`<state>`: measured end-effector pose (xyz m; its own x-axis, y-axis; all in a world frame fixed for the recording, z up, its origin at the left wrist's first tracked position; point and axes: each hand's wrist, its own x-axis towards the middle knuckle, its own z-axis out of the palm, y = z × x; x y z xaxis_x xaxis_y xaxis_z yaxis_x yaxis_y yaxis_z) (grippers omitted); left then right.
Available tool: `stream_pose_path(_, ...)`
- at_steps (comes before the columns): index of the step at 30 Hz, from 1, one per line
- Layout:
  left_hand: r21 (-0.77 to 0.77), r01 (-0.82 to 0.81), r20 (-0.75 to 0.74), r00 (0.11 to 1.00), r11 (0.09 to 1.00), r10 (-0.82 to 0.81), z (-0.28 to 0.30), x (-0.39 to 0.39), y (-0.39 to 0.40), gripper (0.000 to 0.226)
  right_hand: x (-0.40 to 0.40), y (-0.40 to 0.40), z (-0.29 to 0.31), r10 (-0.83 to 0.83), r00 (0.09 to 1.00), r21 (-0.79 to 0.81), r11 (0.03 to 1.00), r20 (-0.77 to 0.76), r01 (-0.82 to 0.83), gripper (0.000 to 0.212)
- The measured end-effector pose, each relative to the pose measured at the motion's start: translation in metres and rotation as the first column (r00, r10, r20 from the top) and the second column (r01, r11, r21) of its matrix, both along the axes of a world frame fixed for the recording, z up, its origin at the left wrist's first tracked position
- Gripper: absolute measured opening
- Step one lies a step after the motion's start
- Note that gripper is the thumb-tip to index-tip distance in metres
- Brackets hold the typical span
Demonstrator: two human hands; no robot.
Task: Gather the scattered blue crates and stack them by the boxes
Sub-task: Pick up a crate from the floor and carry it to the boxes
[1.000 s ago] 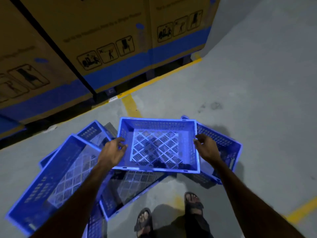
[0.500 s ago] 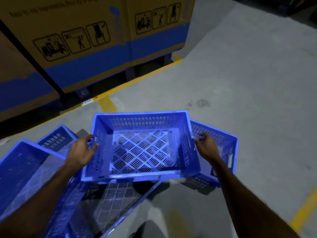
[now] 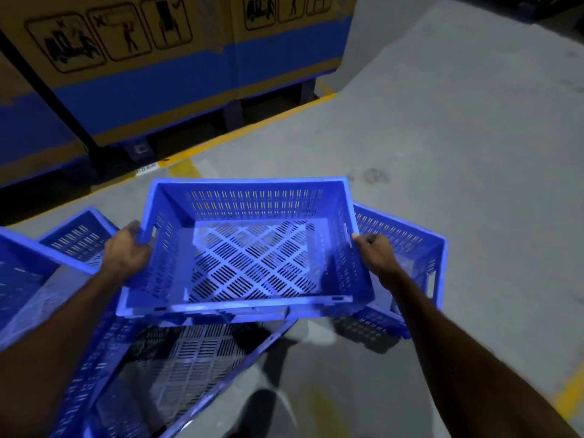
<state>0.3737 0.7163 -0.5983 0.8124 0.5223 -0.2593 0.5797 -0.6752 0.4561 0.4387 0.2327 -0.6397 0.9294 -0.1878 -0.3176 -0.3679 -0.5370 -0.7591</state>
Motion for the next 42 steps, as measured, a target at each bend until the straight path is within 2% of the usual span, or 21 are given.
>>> stream_pose_path(3, -0.111, -0.091, 0.038, 0.995, 0.990, 0.096, 0.013, -0.003, -0.005, 0.039, 0.007, 0.004, 0.012, -0.048, 0.999, 0.051, 0.998, 0.010, 0.048, 0.058)
stream_pose_path(6, -0.142, -0.141, 0.042, 0.988, 0.980, 0.149, 0.046, 0.005, -0.004, 0.037, 0.020, 0.003, 0.049, -0.079, 0.995, 0.076, 0.994, 0.067, 0.074, 0.054)
stream_pose_path(13, -0.197, -0.106, 0.156, 0.978, 0.975, 0.138, 0.179, 0.033, -0.014, 0.014, 0.044, -0.009, 0.191, -0.127, 0.988, 0.011, 0.992, 0.087, 0.127, 0.049)
stream_pose_path(18, -0.253, -0.051, 0.249, 0.961, 0.966, 0.116, 0.290, 0.050, -0.017, 0.013, 0.044, -0.023, 0.308, -0.185, 0.974, 0.041, 0.983, 0.128, 0.181, 0.045)
stream_pose_path(20, -0.267, -0.004, 0.287, 0.954, 0.964, 0.084, 0.334, 0.052, -0.024, 0.010, 0.037, -0.032, 0.354, -0.220, 0.966, 0.049, 0.975, 0.135, 0.215, 0.044)
stream_pose_path(24, -0.255, 0.138, 0.330, 0.943, 0.957, -0.048, 0.405, 0.069, -0.026, 0.022, 0.020, -0.057, 0.441, -0.308, 0.942, 0.058, 0.951, 0.131, 0.303, 0.044)
stream_pose_path(29, -0.263, 0.284, 0.387, 0.907, 0.922, -0.169, 0.506, 0.085, -0.076, 0.026, -0.009, -0.098, 0.535, -0.426, 0.893, 0.075, 0.905, 0.144, 0.419, 0.043)
stream_pose_path(32, -0.268, 0.361, 0.405, 0.883, 0.893, -0.235, 0.544, 0.107, -0.099, 0.029, -0.035, -0.123, 0.582, -0.497, 0.854, 0.107, 0.868, 0.152, 0.486, 0.043)
stream_pose_path(38, -0.303, 0.535, 0.484, 0.799, 0.789, -0.356, 0.628, 0.129, -0.187, 0.027, -0.095, -0.182, 0.650, -0.659, 0.731, 0.177, 0.752, 0.177, 0.635, 0.046)
stream_pose_path(42, -0.340, 0.654, 0.528, 0.727, 0.676, -0.439, 0.671, 0.125, -0.261, 0.027, -0.145, -0.231, 0.678, -0.741, 0.645, 0.225, 0.671, 0.186, 0.706, 0.048)
